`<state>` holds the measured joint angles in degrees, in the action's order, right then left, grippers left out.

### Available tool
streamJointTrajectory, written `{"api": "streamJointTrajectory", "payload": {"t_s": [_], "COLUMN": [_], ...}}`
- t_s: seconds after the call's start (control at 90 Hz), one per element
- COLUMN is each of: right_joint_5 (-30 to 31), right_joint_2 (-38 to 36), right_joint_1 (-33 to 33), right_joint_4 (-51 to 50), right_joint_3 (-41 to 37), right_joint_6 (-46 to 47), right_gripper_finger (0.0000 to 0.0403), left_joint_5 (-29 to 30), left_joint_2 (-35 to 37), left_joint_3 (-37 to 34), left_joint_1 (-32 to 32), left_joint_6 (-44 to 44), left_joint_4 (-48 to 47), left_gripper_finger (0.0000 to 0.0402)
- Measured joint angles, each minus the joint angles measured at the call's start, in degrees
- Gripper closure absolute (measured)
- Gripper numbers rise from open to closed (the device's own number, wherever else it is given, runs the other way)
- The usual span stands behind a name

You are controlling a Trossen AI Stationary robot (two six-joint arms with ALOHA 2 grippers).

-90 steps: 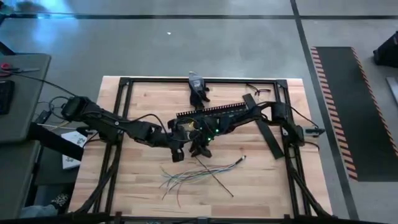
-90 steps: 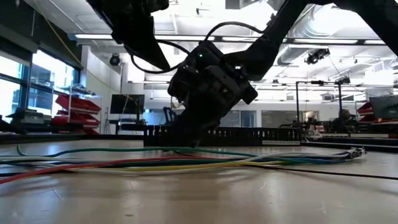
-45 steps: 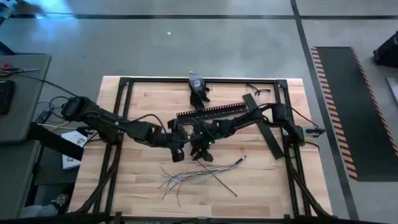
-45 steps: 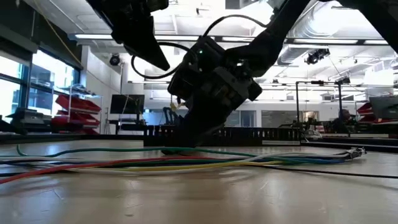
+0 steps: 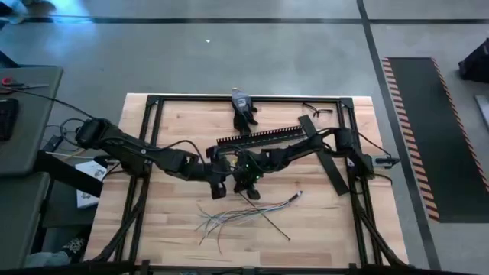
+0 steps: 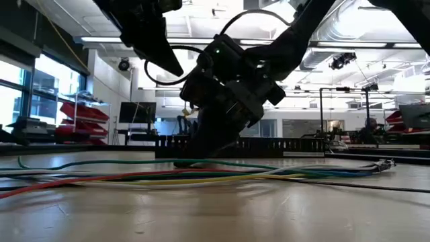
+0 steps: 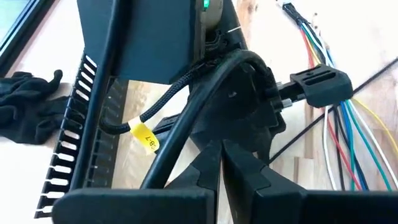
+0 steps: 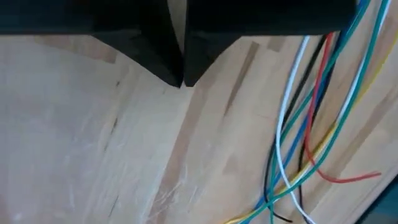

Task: Ziptie cables
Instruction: Wrap the colored loose cables with the black zip tie

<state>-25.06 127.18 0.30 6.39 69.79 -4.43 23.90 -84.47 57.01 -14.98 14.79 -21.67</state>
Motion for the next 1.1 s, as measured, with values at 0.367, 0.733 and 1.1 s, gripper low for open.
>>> {"api": "streamJointTrajectory", "payload": {"t_s": [0.367, 0.733, 1.1], "right_joint_5": [15.81, 26.01, 26.87], "right_joint_2": [-6.17, -18.32, -22.71], "right_joint_1": [-1.25, -4.76, -2.72], "right_joint_4": [-1.22, 4.74, 10.83], "right_joint_3": [-0.96, -16.81, -25.9], "right_joint_6": [1.55, 7.26, 12.11], "right_gripper_finger": [0.0402, 0.0402, 0.0402], "left_joint_5": [1.76, 4.89, -5.61], "left_joint_2": [0.0, 0.01, -8.23], "left_joint_3": [0.0, -4.82, -10.91], "left_joint_1": [-0.55, -4.49, -5.27], "left_joint_6": [-0.25, 0.12, -7.98], "left_joint_4": [-1.04, 7.73, 31.61], "left_gripper_finger": [0.0401, 0.0401, 0.0401]}}
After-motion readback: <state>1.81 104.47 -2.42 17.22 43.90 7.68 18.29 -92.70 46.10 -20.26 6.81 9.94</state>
